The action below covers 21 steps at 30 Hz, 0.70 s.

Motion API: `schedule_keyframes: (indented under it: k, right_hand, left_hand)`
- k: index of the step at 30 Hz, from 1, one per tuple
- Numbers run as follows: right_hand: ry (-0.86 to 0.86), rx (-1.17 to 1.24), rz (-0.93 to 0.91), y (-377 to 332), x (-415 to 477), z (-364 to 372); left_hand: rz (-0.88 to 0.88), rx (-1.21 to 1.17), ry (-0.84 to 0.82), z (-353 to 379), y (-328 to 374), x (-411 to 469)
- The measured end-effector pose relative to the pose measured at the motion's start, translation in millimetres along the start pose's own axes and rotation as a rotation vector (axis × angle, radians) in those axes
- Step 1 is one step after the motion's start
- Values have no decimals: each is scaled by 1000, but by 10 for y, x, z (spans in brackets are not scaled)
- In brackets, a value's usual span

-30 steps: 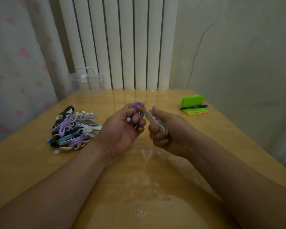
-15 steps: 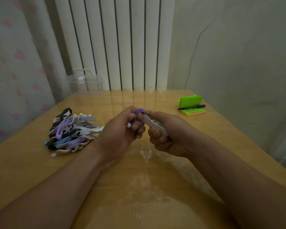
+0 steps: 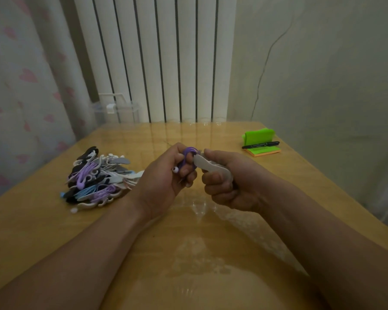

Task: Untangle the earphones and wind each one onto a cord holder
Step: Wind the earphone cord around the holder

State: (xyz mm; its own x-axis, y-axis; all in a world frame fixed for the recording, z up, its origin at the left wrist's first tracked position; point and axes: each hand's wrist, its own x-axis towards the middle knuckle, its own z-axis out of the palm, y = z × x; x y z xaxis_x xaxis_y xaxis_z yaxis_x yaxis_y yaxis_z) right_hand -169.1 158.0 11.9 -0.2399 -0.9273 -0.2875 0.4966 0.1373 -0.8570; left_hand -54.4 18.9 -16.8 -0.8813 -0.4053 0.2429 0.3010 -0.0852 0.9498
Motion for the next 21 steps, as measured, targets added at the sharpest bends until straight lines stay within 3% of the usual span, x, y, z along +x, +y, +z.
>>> schedule_keyframes:
  k: [6, 11, 21]
  right_hand:
    - [129, -146, -70, 20, 17, 39]
    - [92, -15, -52, -50, -46, 10]
    - [18, -14, -50, 29, 12, 124]
  left_hand:
    - [-3, -8, 23, 30, -2, -9]
    - [-15, -184, 94, -3, 30, 27]
    - [7, -43, 77, 44, -22, -1]
